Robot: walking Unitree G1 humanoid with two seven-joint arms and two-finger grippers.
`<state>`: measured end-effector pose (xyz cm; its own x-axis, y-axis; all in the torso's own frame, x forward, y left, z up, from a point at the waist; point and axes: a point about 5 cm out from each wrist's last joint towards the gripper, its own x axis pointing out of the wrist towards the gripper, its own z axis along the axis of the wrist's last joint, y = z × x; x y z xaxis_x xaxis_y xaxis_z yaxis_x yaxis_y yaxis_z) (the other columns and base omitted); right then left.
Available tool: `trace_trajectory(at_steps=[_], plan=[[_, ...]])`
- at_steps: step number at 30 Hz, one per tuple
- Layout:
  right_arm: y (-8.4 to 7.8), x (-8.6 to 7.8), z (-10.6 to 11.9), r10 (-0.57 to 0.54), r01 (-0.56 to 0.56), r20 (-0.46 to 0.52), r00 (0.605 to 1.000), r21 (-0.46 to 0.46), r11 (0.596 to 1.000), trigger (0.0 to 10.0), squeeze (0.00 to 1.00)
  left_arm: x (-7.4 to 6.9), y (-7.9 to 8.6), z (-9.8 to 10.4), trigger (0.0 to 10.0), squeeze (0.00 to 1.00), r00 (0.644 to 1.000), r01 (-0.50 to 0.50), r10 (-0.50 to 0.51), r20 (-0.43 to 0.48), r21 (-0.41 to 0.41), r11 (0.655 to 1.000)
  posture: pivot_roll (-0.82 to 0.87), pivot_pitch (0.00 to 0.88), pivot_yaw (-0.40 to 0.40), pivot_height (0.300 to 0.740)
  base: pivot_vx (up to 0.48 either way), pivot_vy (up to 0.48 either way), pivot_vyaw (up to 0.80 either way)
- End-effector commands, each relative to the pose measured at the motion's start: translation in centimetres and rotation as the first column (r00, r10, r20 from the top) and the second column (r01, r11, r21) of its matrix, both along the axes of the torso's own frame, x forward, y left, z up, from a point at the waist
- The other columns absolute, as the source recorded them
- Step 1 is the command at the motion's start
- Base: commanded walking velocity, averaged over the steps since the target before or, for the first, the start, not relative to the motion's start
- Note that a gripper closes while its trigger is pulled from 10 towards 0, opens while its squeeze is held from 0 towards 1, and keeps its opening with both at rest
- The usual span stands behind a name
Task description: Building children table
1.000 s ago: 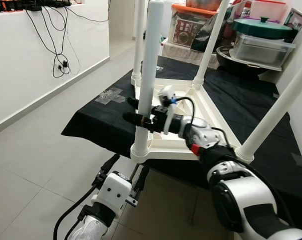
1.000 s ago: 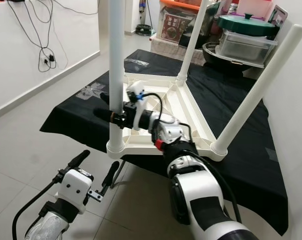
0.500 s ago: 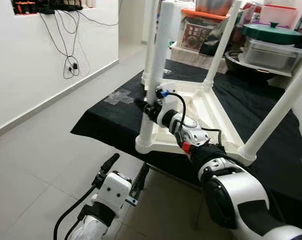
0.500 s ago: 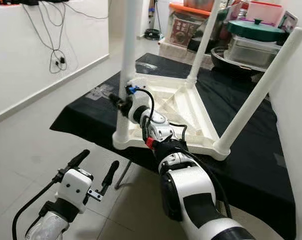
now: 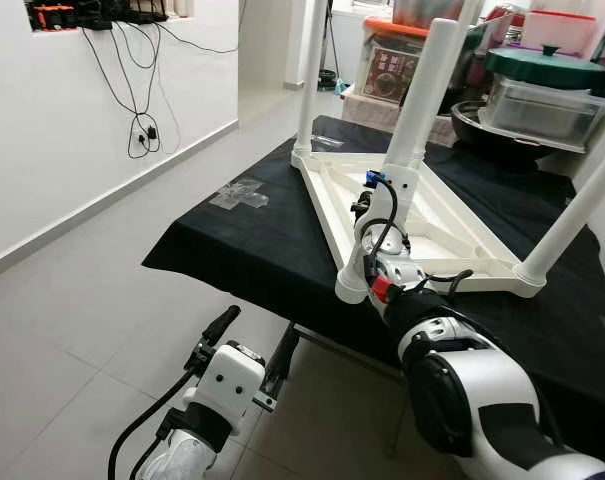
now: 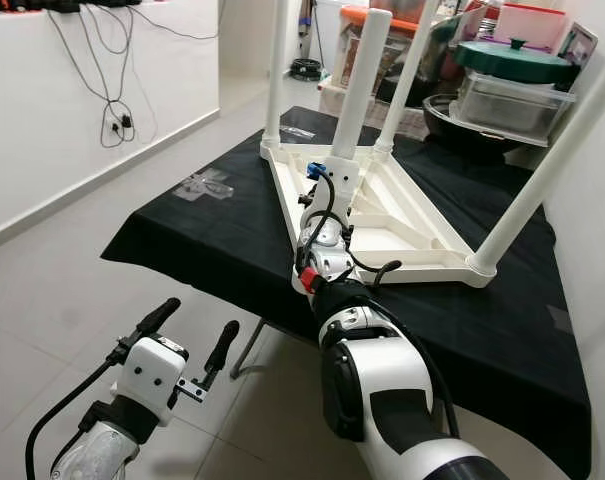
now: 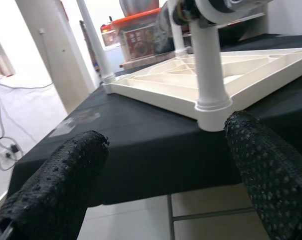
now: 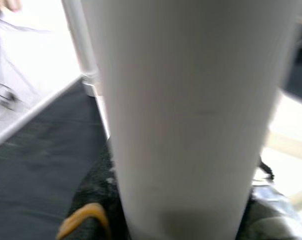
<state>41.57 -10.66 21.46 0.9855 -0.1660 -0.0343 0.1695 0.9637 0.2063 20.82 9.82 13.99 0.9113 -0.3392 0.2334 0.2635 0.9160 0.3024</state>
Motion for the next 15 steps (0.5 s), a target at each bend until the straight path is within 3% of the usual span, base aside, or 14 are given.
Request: trace_trajectory(at_steps=[1,4,5,6,7,8,10,11,13,14,15], plan=[[-0.2,-0.1,-0.2,0.014,-0.015,0.039,0.999,0.007,1.000,10.0,1.00,-0.1,-0.3,-0.3,10.0,0.00,1.000,0.011,-0.011,-0.013,0.005,1.000,0.08,0.011,-0.132,0.740,0.000,0.000,0.00],[-0.5,-0.1,-0.3,0.014,-0.013,0.054,0.998,-0.009,1.000,10.0,1.00,-0.1,-0.3,-0.3,10.0,0.00,1.000,0.011,-0.011,-0.013,0.006,1.000,0.08,0.011,-0.135,0.740,0.000,0.000,0.00],[-0.6,-0.1,-0.1,0.042,-0.041,0.081,0.996,-0.014,0.999,10.0,0.66,-0.1,-0.3,-0.4,10.0,0.00,1.000,0.011,-0.011,-0.014,0.006,1.000,0.08,0.010,-0.134,0.740,0.000,0.000,0.00],[-0.6,-0.1,-0.1,0.042,-0.041,0.081,0.996,-0.014,0.999,10.0,0.66,-0.1,-0.3,-0.4,10.0,0.00,1.000,0.011,-0.011,-0.014,0.006,1.000,0.08,0.010,-0.134,0.740,0.000,0.000,0.00],[-0.7,0.0,0.1,0.098,-0.099,0.102,0.990,0.008,0.995,10.0,0.00,-0.1,-0.3,-0.4,10.0,0.00,1.000,0.011,-0.011,-0.014,0.006,1.000,0.08,0.006,-0.131,0.740,0.000,0.000,0.00],[-0.6,0.1,0.2,0.209,-0.218,0.120,0.971,0.063,0.974,10.0,0.00,0.0,-0.3,-0.4,10.0,0.00,1.000,0.012,-0.012,-0.015,0.006,1.000,0.08,0.004,-0.130,0.740,0.000,0.000,0.00],[-0.6,0.1,0.2,0.209,-0.218,0.120,0.971,0.063,0.974,10.0,0.00,0.0,-0.3,-0.4,10.0,0.00,1.000,0.012,-0.012,-0.015,0.006,1.000,0.08,0.004,-0.130,0.740,0.000,0.000,0.00],[-0.3,0.0,0.5,0.359,-0.375,0.159,0.920,0.084,0.923,10.0,0.00,-0.1,-0.3,-0.4,10.0,0.00,1.000,0.014,-0.013,-0.016,0.006,1.000,0.08,0.004,-0.126,0.740,0.000,0.000,0.00],[-0.3,0.0,0.5,0.359,-0.375,0.159,0.920,0.084,0.923,10.0,0.00,-0.1,-0.3,-0.4,10.0,0.00,1.000,0.014,-0.013,-0.016,0.006,1.000,0.08,0.004,-0.126,0.740,0.000,0.000,0.00],[0.1,-0.3,1.0,0.555,-0.575,0.198,0.808,0.059,0.816,10.0,0.00,0.0,-0.3,-0.4,10.0,0.00,1.000,0.015,-0.015,-0.017,0.006,1.000,0.07,0.005,-0.129,0.740,0.000,0.000,0.00],[0.1,-0.3,1.0,0.555,-0.575,0.198,0.808,0.059,0.816,10.0,0.00,0.0,-0.3,-0.4,10.0,0.00,1.000,0.015,-0.015,-0.017,0.006,1.000,0.07,0.005,-0.129,0.740,0.000,0.000,0.00]])
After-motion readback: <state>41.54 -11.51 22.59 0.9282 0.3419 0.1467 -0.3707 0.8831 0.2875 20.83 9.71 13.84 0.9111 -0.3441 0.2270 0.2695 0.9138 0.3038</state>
